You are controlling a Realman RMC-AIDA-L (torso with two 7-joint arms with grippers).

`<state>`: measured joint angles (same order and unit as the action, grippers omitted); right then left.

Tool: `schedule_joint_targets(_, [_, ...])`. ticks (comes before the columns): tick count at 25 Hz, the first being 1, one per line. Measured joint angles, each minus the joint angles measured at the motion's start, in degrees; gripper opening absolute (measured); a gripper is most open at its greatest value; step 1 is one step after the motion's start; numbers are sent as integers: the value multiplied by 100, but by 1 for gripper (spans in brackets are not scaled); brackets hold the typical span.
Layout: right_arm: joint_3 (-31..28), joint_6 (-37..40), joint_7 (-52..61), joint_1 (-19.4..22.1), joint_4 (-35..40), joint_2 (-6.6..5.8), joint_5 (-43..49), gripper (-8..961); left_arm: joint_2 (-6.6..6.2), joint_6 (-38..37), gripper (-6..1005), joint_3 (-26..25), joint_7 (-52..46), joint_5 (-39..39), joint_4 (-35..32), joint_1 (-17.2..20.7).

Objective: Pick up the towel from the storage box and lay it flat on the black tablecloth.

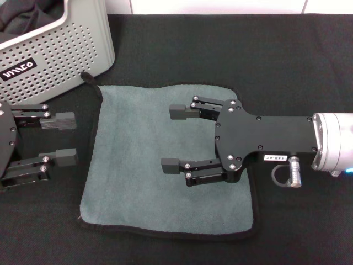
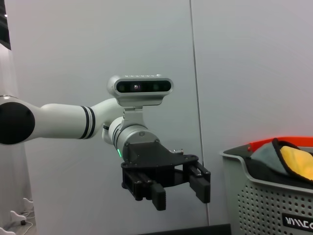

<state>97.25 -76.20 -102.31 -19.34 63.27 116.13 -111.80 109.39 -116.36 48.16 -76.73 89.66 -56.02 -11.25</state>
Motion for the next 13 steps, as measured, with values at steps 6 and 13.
schedule_joint_targets(6, [-28, 46, -17, -11, -10, -3, 1, 872, 39, 5, 510, -124, 1, -8, 6, -12])
schedule_joint_targets(13, [-32, 83, -17, -19, -10, -3, 25, 872, 57, 12, 510, -217, 8, 0, 4, -18])
